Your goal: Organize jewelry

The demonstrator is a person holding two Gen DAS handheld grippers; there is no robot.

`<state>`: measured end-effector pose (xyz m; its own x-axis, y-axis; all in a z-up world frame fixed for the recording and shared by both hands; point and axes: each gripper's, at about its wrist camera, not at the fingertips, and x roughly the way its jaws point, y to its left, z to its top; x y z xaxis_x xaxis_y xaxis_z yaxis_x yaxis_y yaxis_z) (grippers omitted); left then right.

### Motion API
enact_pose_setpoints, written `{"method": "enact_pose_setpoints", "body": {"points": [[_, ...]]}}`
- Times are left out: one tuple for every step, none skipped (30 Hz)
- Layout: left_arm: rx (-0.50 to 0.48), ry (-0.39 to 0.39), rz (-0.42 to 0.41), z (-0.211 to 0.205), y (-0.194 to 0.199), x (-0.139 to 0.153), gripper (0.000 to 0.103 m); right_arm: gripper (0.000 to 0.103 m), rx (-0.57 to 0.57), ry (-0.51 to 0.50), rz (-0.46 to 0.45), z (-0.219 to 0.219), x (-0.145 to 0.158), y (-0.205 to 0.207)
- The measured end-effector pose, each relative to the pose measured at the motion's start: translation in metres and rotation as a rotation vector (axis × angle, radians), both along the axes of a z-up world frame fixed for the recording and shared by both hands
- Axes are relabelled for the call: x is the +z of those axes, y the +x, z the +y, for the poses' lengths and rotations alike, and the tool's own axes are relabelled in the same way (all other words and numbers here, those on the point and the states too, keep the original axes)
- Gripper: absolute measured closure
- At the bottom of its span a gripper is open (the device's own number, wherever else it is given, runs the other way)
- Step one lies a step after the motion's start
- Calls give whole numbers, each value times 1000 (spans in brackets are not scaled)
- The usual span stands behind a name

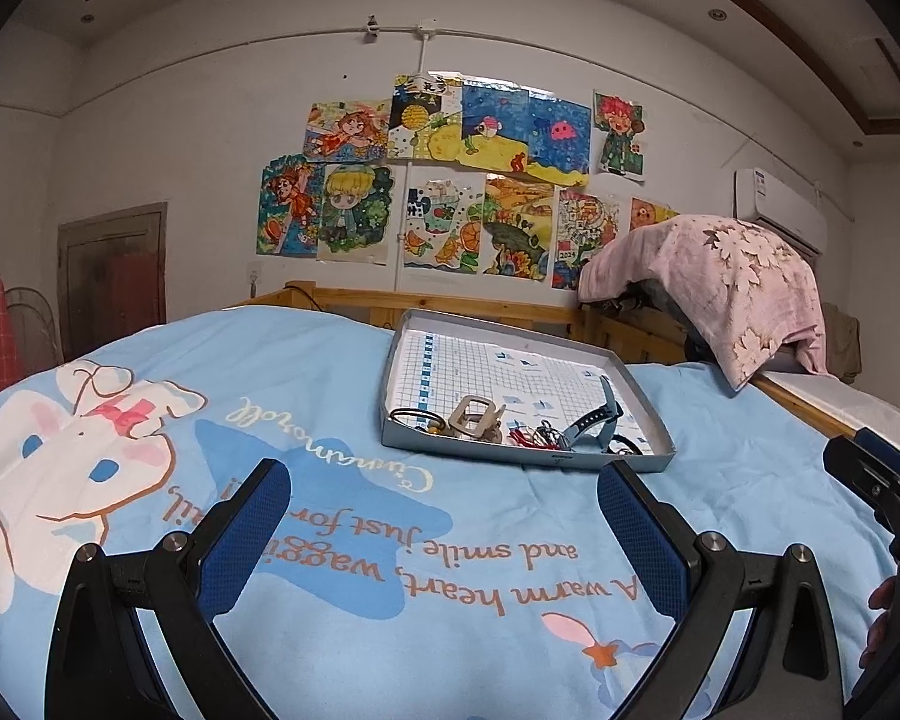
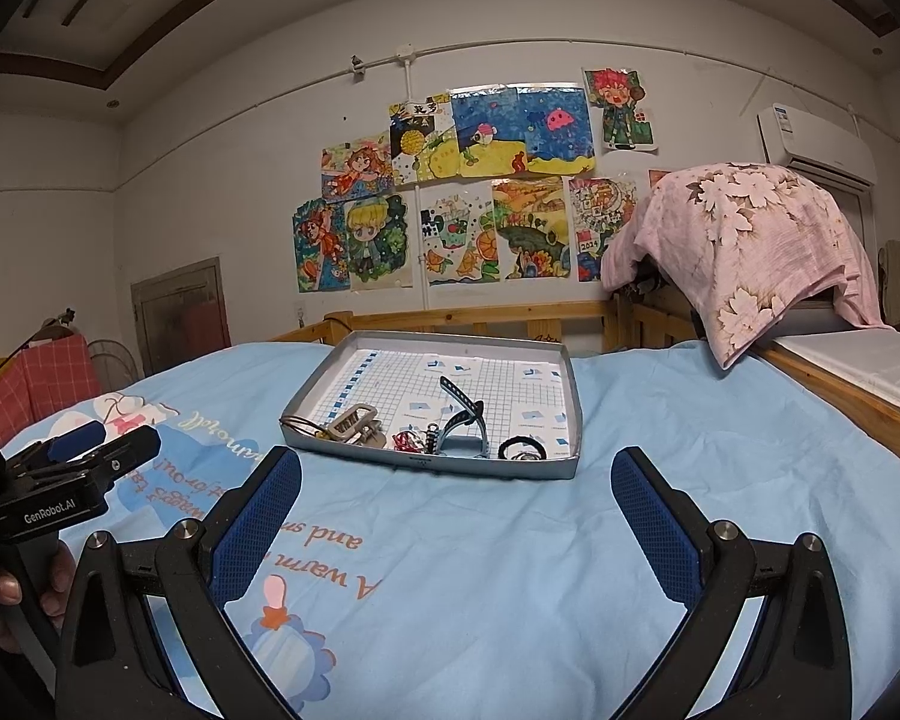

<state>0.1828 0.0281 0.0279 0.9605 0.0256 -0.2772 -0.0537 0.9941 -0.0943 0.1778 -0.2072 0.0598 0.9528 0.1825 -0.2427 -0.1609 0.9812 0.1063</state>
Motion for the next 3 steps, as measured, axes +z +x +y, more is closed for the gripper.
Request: {"method": "enact_pose_setpoints", "body": {"points": [[-1, 4, 0, -1, 0, 0, 0, 1, 0, 1, 0, 0, 0, 1], [-3, 6, 0, -1, 0, 0, 0, 1, 0, 2, 1, 0, 0, 1], [-5, 7, 1, 0, 0, 0, 0, 1, 0, 3, 2, -1, 0, 1]]}}
